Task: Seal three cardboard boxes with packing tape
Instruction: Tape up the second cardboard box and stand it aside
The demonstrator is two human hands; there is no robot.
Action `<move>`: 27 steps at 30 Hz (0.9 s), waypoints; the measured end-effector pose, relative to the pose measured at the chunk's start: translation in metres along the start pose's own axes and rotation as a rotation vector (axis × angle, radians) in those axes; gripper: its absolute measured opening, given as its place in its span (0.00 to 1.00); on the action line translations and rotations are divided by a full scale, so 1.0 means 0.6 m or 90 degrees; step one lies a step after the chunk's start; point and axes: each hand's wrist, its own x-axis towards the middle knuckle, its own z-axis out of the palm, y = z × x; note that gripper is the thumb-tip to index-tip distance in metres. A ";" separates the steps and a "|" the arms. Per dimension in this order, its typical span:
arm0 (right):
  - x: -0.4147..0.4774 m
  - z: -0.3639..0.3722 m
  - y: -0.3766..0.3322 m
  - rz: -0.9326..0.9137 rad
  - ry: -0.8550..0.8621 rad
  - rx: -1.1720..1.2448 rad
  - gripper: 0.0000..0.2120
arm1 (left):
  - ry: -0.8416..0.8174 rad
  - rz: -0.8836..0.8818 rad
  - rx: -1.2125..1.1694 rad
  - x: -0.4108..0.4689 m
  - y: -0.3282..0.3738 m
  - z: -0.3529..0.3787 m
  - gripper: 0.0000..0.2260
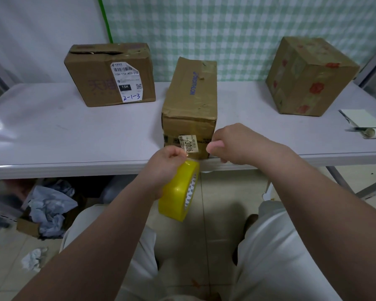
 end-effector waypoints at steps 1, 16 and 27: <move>0.000 0.009 0.004 0.003 -0.016 0.080 0.11 | -0.007 -0.003 0.002 -0.003 -0.001 -0.001 0.04; -0.009 0.082 -0.053 0.004 0.008 0.637 0.12 | -0.083 0.018 -0.008 -0.035 -0.003 -0.025 0.03; -0.016 0.087 -0.055 -0.015 0.157 0.530 0.10 | -0.075 0.047 0.042 -0.052 0.016 -0.028 0.04</move>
